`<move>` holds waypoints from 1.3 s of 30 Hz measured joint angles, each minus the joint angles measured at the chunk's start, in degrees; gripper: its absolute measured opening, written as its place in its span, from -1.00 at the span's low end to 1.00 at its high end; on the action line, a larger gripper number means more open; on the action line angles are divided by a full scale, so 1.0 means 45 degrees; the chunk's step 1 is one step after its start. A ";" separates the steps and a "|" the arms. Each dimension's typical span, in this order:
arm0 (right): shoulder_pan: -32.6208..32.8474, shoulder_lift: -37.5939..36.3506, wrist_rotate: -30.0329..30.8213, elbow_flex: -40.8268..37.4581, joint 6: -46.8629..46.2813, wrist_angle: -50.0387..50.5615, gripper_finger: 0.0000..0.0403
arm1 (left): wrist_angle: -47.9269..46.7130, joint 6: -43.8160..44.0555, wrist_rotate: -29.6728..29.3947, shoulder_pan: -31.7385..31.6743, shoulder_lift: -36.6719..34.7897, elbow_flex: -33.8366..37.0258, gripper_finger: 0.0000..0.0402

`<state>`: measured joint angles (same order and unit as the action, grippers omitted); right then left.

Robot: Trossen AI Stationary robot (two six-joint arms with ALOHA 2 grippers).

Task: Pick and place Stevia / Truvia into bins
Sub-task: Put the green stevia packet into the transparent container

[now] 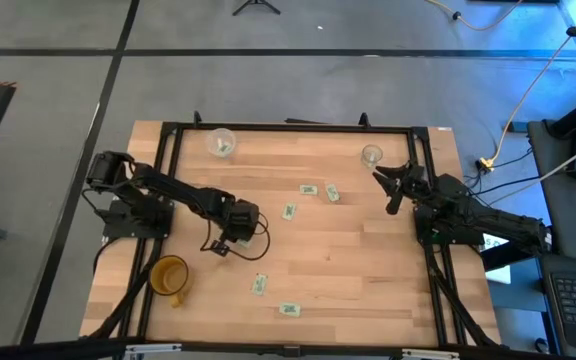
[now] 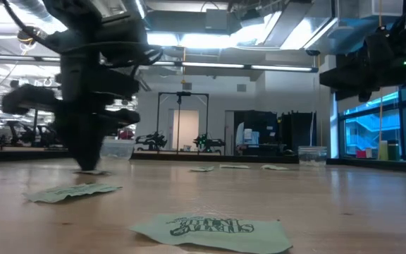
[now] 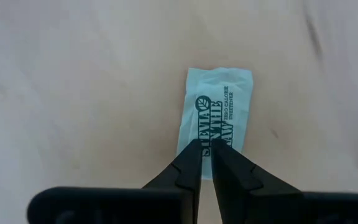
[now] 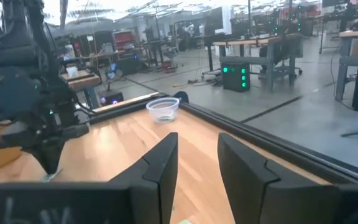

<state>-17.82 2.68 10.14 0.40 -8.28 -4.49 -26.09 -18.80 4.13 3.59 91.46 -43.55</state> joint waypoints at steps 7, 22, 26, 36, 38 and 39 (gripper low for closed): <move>0.0000 0.1439 -0.0634 0.1092 0.1948 -0.0086 -0.41 | 0.1256 -0.0491 -0.0813 -0.0707 0.0055 0.0049 -0.85; 0.0544 1.0560 -0.1993 0.7141 0.7202 0.2290 -0.41 | 0.2643 -0.0669 -0.0685 -0.1087 0.1069 -0.0019 -0.85; 0.0765 1.3233 -0.2280 0.8213 0.9253 0.2277 -0.41 | 0.3198 -0.1353 -0.0892 -0.1082 0.1121 0.0019 -0.85; 0.2422 1.7729 -0.2947 1.0362 1.2432 0.1787 -0.41 | 0.3694 -0.3542 -0.1570 -0.1153 0.1137 0.0034 -0.85; 0.2759 1.8465 -0.2950 1.0751 1.2760 0.1656 -0.41 | 0.4055 -0.3558 -0.1561 -0.1236 0.1141 0.0034 -0.85; 0.2904 1.8836 -0.2948 1.0912 1.2874 0.1642 -0.41 | 0.4260 -0.3558 -0.1543 -0.1269 0.1150 0.0037 -0.85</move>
<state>-4.75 87.44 -3.13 49.51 49.65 2.90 -6.92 -34.81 -2.81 -2.12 96.64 -43.38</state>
